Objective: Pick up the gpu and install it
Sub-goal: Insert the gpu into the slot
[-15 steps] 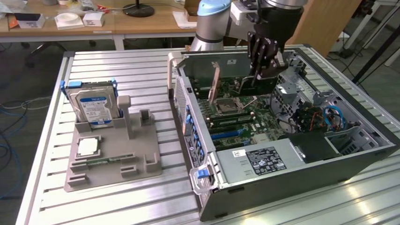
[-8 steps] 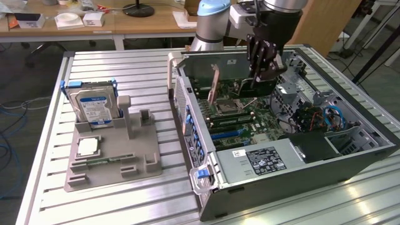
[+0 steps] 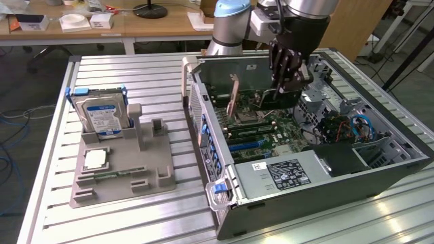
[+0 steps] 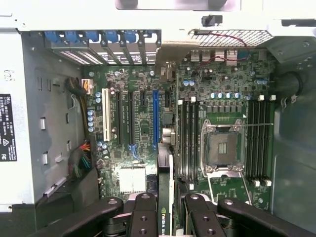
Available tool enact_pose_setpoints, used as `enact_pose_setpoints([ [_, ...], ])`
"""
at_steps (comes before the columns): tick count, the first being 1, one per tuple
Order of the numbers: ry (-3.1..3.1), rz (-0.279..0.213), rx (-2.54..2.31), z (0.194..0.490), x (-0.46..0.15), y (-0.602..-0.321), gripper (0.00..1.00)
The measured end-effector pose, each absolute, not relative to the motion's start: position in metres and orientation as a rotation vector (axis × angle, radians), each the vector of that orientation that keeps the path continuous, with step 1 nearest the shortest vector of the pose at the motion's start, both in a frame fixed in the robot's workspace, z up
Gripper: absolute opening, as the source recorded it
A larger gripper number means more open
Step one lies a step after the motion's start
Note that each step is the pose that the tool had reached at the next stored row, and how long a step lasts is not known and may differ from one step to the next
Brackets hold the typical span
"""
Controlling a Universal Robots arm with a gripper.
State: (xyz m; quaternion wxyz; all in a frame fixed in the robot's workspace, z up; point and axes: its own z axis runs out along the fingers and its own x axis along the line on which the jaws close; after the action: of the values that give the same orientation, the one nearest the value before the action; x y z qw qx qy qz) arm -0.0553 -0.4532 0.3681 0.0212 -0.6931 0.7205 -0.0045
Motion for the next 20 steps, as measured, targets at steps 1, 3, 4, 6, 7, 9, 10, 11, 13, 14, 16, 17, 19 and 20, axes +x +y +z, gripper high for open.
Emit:
enact_pose_setpoints([
  [1, 2.233, -0.014, -2.148, 0.368, -0.055, -0.454, 0.26],
  [3, 2.234, -0.014, -2.148, 0.367, -0.056, -0.454, 0.26],
  [4, 2.234, -0.014, -2.148, 0.367, -0.056, -0.454, 0.26],
  [6, 2.233, -0.014, -2.149, 0.367, -0.056, -0.454, 0.26],
  [7, 2.234, -0.014, -2.148, 0.367, -0.056, -0.454, 0.26],
  [9, 2.233, -0.014, -2.149, 0.367, -0.056, -0.454, 0.26],
  [10, 2.234, -0.014, -2.149, 0.367, -0.056, -0.454, 0.26],
  [11, 2.233, -0.014, -2.148, 0.366, -0.056, -0.454, 0.26],
  [13, 2.233, -0.014, -2.148, 0.364, -0.056, -0.454, 0.26],
  [14, 2.234, -0.014, -2.148, 0.363, -0.057, -0.454, 0.26],
  [16, 2.233, -0.014, -2.148, 0.359, -0.058, -0.454, 0.26],
  [17, 2.233, -0.014, -2.148, 0.357, -0.059, -0.454, 0.26],
  [19, 2.233, -0.014, -2.148, 0.354, -0.060, -0.455, 0.26],
  [20, 2.233, -0.014, -2.149, 0.352, -0.060, -0.455, 0.26],
])
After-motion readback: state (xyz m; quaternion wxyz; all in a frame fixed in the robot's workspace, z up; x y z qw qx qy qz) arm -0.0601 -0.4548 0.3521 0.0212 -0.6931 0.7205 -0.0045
